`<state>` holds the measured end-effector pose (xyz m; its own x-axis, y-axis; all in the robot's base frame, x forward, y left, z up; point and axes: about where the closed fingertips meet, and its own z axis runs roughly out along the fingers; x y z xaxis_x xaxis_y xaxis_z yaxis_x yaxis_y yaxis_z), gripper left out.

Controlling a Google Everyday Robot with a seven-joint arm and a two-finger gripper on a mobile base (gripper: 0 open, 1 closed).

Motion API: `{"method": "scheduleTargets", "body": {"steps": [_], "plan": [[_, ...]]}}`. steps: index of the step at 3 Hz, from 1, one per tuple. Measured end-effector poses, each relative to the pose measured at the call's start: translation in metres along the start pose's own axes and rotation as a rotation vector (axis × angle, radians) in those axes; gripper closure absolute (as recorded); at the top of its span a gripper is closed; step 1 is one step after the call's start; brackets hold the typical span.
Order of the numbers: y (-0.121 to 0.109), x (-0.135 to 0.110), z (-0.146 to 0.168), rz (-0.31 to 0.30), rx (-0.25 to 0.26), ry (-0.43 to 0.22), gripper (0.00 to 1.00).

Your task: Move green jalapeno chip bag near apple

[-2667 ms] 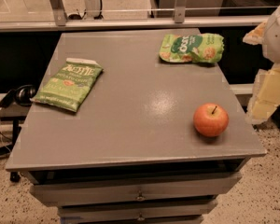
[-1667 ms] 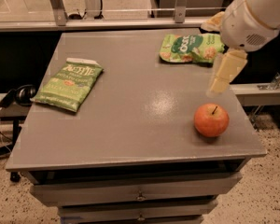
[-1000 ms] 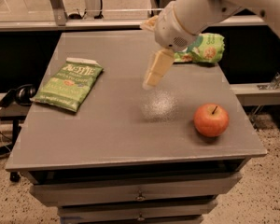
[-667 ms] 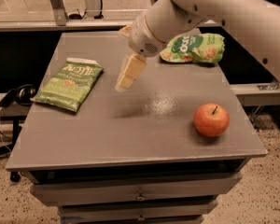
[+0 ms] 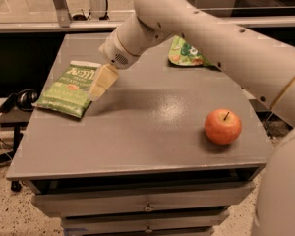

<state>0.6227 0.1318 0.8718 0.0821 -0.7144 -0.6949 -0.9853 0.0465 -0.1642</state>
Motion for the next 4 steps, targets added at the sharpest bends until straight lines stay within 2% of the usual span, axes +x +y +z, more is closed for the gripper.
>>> {"method": "scheduleTargets", "body": {"steps": [1, 2, 4], "plan": [[0.004, -0.016, 0.03, 0.056, -0.076, -0.014, 0.0], [0.01, -0.02, 0.047, 0.109, -0.127, -0.014, 0.16], [0.016, -0.012, 0.057, 0.185, -0.16, 0.006, 0.63]]}}
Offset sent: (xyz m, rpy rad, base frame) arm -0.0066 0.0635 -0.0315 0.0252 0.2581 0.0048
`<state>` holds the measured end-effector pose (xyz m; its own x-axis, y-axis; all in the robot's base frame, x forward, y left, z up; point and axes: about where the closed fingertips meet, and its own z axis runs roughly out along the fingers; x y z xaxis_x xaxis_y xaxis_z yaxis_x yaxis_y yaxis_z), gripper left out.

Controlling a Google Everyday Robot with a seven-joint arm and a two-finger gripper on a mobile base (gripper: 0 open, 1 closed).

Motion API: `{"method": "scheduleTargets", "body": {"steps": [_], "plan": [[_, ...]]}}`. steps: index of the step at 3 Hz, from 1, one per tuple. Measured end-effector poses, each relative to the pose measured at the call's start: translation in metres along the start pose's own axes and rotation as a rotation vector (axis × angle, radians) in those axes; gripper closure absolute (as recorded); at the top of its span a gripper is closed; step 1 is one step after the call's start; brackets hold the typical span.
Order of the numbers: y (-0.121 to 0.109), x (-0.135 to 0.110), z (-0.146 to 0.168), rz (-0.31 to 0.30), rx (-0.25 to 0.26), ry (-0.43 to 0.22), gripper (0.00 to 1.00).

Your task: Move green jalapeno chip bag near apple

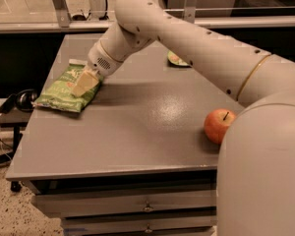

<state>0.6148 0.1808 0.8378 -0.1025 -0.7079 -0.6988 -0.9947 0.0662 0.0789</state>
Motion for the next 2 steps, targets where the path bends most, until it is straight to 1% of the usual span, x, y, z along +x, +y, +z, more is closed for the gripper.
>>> {"method": "scheduleTargets", "body": {"steps": [1, 2], "plan": [[-0.0009, 0.0046, -0.003, 0.021, 0.004, 0.009, 0.87], [-0.0039, 0.0066, -0.0111, 0.029, 0.018, 0.018, 1.0]]}}
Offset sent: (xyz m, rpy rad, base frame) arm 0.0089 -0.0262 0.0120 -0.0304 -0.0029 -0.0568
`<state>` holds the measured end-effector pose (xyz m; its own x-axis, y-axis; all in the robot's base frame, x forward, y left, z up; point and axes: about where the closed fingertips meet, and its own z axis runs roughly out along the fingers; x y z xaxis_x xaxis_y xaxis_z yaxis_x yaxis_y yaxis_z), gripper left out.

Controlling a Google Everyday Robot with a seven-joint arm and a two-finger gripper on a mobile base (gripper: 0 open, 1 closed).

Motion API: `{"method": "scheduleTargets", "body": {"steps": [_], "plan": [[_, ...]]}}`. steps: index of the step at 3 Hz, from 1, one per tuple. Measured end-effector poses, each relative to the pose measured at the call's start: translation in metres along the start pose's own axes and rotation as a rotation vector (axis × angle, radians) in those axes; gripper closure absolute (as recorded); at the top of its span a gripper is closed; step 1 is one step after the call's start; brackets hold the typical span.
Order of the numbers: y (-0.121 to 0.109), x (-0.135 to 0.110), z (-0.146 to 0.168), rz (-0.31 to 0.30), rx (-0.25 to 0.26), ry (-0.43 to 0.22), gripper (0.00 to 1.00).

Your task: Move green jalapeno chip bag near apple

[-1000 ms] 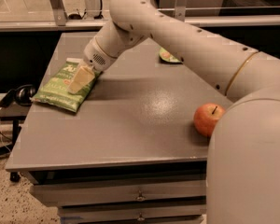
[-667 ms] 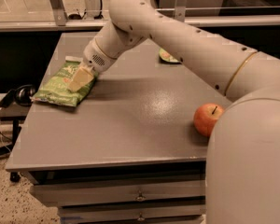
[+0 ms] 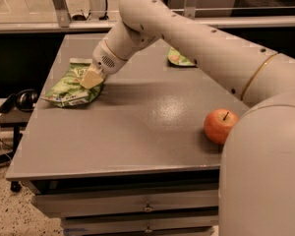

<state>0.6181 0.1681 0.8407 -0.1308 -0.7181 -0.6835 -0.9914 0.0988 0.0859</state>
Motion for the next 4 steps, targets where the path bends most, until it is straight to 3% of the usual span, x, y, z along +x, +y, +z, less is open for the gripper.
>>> {"method": "scheduleTargets", "body": {"steps": [1, 2, 3, 4], "plan": [[-0.013, 0.0, -0.024, -0.01, 0.045, 0.019, 1.0], [-0.033, 0.0, -0.073, -0.05, 0.122, 0.056, 1.0], [-0.048, 0.009, -0.12, -0.119, 0.164, 0.099, 1.0], [-0.05, 0.031, -0.158, -0.225, 0.145, 0.134, 1.0]]}}
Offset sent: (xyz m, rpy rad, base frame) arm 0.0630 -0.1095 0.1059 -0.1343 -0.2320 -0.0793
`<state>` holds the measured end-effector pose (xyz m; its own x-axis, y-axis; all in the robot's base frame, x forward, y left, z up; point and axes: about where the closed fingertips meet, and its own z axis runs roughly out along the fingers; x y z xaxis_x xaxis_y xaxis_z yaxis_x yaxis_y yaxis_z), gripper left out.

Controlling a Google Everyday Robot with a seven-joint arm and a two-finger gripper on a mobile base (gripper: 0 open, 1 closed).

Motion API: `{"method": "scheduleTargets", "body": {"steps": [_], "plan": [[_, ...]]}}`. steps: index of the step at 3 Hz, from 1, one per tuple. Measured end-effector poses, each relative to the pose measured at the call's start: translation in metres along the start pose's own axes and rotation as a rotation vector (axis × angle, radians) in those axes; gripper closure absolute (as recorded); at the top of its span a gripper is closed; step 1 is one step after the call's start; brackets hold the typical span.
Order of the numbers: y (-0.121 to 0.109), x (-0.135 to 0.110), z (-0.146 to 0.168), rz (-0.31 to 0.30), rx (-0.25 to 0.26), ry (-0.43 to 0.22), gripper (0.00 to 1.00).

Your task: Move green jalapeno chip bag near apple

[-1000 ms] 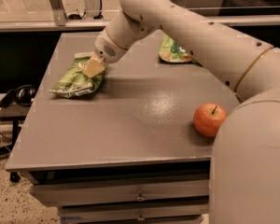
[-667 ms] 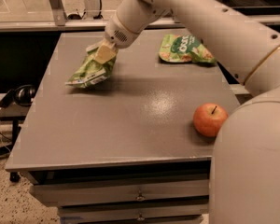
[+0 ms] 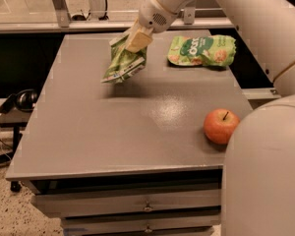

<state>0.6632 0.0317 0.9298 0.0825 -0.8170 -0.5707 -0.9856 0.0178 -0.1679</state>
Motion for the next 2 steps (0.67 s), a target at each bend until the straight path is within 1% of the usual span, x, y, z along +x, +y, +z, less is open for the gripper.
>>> {"method": "scheduleTargets", "body": {"steps": [1, 2], "plan": [[0.007, 0.035, -0.029, -0.077, -0.023, 0.023, 1.0], [0.011, 0.071, -0.055, -0.125, -0.031, 0.039, 1.0]]}}
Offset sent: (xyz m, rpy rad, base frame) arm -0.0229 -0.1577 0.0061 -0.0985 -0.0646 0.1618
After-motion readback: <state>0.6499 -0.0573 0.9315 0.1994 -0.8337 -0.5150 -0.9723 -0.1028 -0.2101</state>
